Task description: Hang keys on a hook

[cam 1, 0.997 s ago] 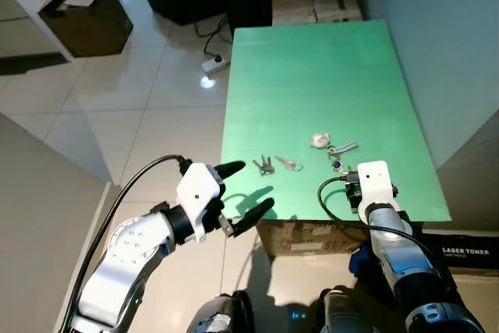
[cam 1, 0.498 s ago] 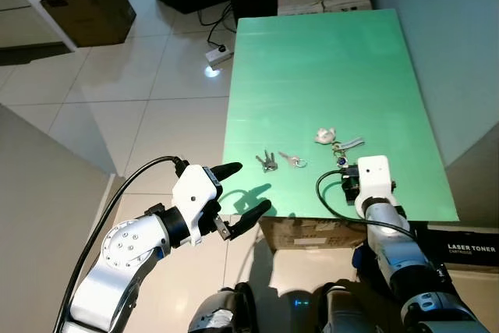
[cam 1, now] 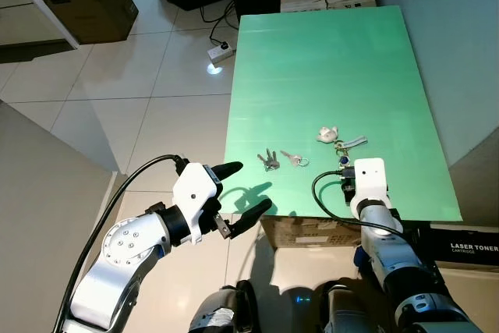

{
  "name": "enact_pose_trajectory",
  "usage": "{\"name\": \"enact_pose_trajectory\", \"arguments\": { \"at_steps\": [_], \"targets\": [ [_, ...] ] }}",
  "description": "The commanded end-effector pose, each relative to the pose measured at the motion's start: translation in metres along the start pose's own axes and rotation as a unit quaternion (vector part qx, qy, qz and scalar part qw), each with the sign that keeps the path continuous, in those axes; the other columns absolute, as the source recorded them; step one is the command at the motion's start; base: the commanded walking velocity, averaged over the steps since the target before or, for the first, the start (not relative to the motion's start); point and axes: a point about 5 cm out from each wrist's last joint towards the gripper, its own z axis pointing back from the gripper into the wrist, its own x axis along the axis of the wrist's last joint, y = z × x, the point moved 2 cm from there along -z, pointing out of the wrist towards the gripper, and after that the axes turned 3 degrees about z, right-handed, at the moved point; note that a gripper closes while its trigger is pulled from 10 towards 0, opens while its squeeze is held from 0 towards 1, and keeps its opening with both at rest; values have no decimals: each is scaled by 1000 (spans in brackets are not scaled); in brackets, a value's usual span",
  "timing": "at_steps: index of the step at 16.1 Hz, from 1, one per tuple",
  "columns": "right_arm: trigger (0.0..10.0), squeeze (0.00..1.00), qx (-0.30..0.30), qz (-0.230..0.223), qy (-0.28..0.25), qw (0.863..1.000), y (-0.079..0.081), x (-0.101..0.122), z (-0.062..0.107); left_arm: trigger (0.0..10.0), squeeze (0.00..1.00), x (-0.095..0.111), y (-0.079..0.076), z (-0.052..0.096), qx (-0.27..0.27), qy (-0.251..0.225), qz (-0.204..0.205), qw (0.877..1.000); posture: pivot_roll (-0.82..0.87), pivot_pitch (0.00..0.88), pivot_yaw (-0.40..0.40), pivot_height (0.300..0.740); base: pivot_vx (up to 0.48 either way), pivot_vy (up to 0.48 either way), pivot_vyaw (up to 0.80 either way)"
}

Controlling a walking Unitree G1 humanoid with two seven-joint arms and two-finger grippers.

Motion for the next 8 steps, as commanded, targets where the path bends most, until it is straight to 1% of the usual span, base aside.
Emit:
{"name": "enact_pose_trajectory", "arguments": {
  "at_steps": [1,6,7,8],
  "targets": [
    [10000,0,5,-5,3,1000,6,-5,4,10000,0,0,3,6,6,9,-6,1000,20,249,205,740,0,0,0],
    [10000,0,6,-9,15,1000,9,-10,4,10000,0,-1,2,7,1,10,-4,1000,20,238,205,740,0,0,0],
    [9843,0,4,-10,22,1000,9,-12,4,10000,0,-1,1,7,-1,11,-4,1000,19,235,205,740,0,0,0],
    [9216,0,3,-10,25,1000,8,-13,4,10000,0,-1,1,7,-1,11,-3,1000,19,234,204,740,0,0,0]
  ]
}}
